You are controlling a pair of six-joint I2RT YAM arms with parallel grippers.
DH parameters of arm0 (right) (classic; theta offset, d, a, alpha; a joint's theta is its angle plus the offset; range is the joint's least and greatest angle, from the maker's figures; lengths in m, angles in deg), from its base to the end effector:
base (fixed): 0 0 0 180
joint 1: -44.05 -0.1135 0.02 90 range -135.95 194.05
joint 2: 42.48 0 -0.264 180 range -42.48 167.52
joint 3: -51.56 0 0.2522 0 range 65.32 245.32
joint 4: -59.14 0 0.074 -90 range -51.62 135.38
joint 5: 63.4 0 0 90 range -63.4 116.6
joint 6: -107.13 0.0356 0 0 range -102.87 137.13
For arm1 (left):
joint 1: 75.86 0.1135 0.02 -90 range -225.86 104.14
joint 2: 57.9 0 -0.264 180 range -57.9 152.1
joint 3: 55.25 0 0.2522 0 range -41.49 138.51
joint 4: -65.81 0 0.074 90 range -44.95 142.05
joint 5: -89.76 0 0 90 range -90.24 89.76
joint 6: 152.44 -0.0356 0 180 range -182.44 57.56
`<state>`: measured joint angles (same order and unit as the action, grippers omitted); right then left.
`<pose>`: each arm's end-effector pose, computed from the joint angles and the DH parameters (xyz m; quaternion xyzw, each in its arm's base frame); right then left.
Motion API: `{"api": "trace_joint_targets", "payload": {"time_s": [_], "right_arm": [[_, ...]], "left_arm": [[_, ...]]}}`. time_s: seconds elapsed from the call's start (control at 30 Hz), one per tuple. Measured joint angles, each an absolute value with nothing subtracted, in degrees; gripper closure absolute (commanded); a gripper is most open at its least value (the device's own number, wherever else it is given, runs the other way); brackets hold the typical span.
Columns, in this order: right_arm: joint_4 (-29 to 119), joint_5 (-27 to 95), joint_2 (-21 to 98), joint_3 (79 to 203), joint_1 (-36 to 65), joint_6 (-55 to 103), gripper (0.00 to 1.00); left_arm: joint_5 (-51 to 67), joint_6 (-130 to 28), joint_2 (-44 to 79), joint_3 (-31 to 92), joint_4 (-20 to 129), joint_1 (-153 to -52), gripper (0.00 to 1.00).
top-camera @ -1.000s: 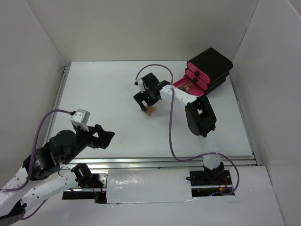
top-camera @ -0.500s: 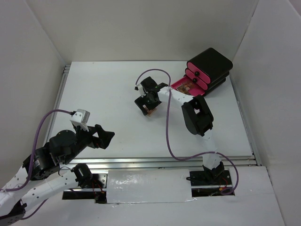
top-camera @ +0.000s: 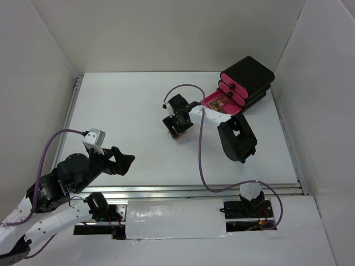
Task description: Organize the makeup
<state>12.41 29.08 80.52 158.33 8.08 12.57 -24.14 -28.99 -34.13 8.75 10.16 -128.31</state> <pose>0.3679 0.2689 0.1668 -0.3414 0.9101 0.0835 0.2193 0.0563 -0.0496 0.3545 0.0047 0.7884 -0.2833 0.5461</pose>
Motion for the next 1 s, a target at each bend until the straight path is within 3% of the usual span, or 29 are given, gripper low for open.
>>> {"api": "trace_joint_targets", "payload": {"time_s": [0.3, 0.63, 1.0], "right_arm": [[12.8, 28.7, 71.4, 153.9, 10.1, 18.1, 0.54], [13.8, 25.2, 66.9, 153.2, 28.6, 27.2, 0.52], [11.9, 25.2, 67.5, 153.4, 34.7, 30.2, 0.5]], "left_arm": [[-24.1, -29.0, -34.3, 8.7, 10.2, -128.3, 0.01], [-24.2, -29.0, -35.6, 8.7, 10.2, -128.6, 0.01], [-24.1, -29.0, -35.7, 8.7, 10.2, -128.6, 0.01]]}}
